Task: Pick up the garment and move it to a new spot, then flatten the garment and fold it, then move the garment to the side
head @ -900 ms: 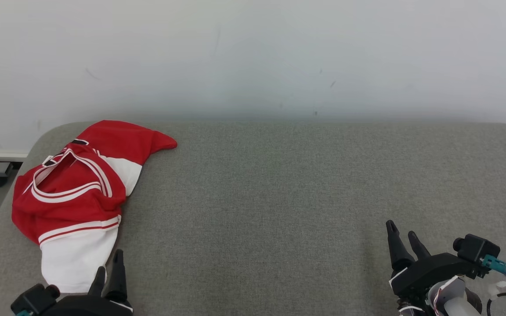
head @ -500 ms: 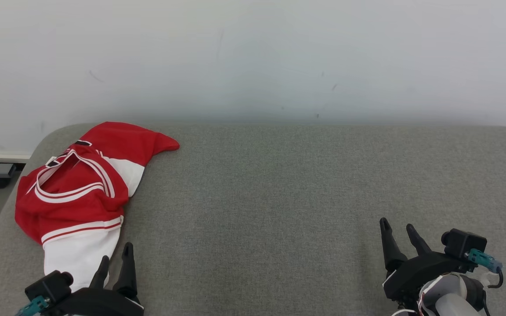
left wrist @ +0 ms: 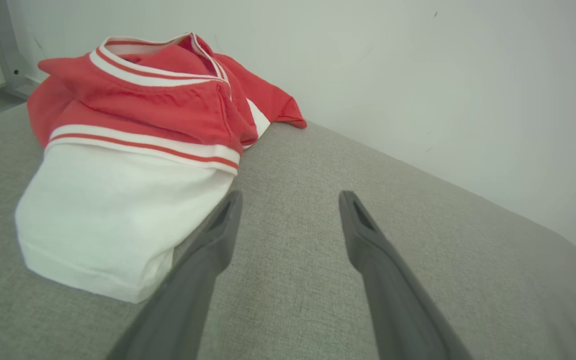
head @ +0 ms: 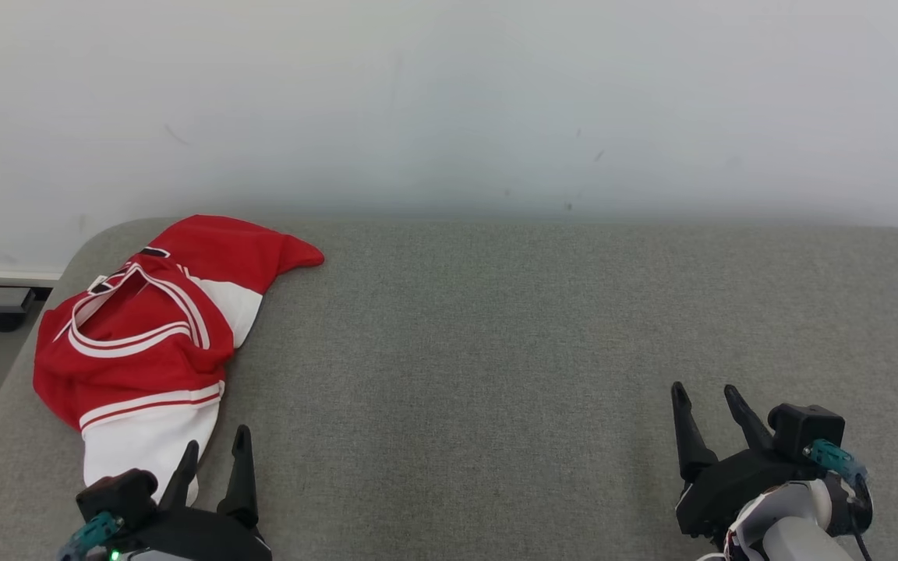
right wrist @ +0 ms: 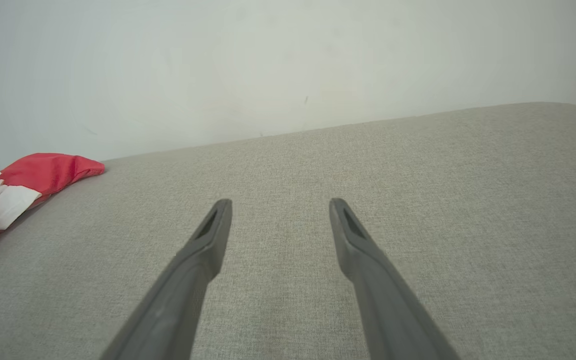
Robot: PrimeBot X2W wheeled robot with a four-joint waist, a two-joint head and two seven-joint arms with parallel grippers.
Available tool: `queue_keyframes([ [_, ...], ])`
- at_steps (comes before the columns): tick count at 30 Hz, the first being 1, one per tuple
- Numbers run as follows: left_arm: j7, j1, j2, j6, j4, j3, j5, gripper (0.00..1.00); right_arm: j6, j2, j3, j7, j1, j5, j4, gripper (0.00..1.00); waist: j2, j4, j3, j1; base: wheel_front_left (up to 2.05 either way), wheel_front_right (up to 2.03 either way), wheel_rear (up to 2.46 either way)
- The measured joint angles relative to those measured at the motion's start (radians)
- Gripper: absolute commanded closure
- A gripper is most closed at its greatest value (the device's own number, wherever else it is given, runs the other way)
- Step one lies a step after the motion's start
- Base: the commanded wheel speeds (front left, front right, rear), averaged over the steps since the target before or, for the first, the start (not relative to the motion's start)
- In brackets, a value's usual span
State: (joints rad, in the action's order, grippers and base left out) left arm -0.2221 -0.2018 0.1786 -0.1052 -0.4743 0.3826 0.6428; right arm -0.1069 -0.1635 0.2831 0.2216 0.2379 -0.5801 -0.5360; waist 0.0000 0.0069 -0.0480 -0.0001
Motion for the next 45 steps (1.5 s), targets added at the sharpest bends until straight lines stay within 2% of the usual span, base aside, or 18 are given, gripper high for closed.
queue_keyframes([
  [7, -0.024, -0.028, 0.021, -0.011, -0.018, 0.044, -0.081, 0.0, -0.017, 0.002, -0.006, 0.026, 0.009, 0.063, -0.018, 0.0, 0.0, 0.004, -0.001, 0.0, 0.0, 0.0, 0.0],
  [11, -0.027, -0.045, 0.029, -0.017, -0.013, 0.061, -0.114, 0.0, -0.017, 0.005, -0.049, 0.03, 0.013, 0.075, -0.028, 0.0, 0.0, 0.006, -0.002, 0.0, 0.0, 0.0, 0.0],
  [45, 0.028, -0.051, 0.04, -0.009, 0.048, 0.091, -0.119, 0.0, -0.017, 0.035, -0.149, 0.016, -0.051, 0.137, 0.044, 0.0, 0.0, -0.005, -0.007, 0.0001, 0.0, 0.0, 0.0],
])
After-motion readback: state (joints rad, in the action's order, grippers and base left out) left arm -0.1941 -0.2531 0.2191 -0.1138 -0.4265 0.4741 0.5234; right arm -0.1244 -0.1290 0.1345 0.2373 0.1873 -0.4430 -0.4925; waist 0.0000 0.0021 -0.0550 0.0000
